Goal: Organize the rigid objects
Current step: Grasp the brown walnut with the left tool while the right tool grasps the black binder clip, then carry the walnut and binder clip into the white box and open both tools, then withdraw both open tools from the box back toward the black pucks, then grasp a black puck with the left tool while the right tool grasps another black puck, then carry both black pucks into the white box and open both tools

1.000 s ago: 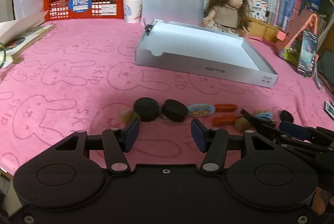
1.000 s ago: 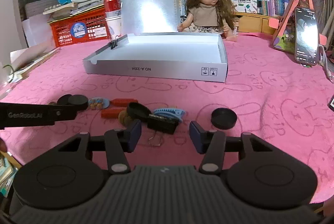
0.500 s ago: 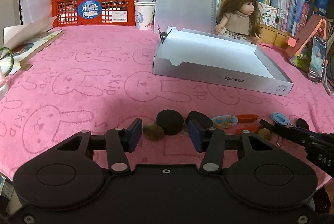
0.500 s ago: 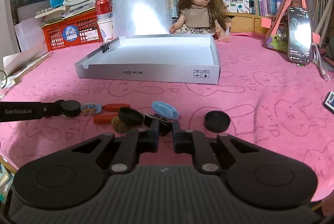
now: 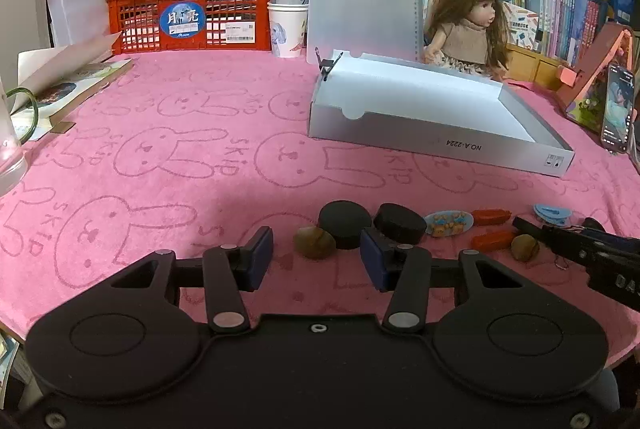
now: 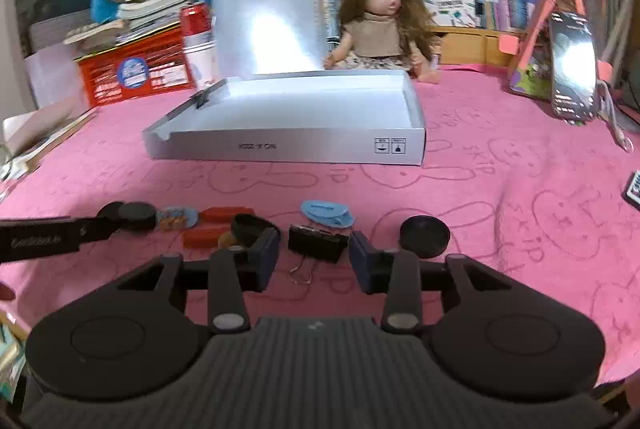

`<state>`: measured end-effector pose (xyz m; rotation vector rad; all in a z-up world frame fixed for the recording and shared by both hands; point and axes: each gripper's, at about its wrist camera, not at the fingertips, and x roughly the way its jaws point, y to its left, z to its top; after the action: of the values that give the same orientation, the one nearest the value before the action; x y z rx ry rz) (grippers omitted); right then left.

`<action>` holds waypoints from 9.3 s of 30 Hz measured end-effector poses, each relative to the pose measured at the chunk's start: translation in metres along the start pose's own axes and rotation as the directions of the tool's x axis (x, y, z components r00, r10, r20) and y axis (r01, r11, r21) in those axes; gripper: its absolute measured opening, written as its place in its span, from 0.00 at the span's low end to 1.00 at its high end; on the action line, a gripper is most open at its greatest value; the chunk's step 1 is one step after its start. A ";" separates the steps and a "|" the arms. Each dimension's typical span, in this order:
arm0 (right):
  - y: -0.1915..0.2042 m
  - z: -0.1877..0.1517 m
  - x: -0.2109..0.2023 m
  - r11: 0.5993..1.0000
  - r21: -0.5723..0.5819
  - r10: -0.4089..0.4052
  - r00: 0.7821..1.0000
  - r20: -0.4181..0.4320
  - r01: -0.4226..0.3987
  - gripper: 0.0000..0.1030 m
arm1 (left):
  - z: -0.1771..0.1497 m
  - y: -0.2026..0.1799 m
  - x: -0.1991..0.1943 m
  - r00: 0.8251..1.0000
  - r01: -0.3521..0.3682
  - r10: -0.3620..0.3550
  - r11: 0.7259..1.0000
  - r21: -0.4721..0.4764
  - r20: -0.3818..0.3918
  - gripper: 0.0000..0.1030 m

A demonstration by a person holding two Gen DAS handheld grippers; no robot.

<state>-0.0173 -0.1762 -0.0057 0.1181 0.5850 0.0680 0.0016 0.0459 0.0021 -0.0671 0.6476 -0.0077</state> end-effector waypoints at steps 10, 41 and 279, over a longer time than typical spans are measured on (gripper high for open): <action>0.003 -0.002 0.007 0.998 0.049 -0.040 0.999 0.013 0.039 0.37 | -0.002 -0.003 -0.003 0.999 -0.028 0.028 1.000 0.006 0.027 0.21; -0.040 0.122 0.085 0.986 0.108 0.143 0.977 -0.156 -0.127 0.37 | 0.140 -0.065 0.087 0.982 0.150 -0.150 0.989 -0.009 -0.111 0.21; -0.045 0.027 -0.003 0.997 -0.069 -0.007 0.989 0.149 0.017 0.35 | 0.050 -0.048 0.006 0.993 0.091 -0.097 0.993 0.081 0.073 0.30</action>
<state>-0.0038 -0.2237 0.0123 0.0509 0.4342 0.0673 0.0367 0.0012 0.0414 -0.0230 0.5664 -0.1204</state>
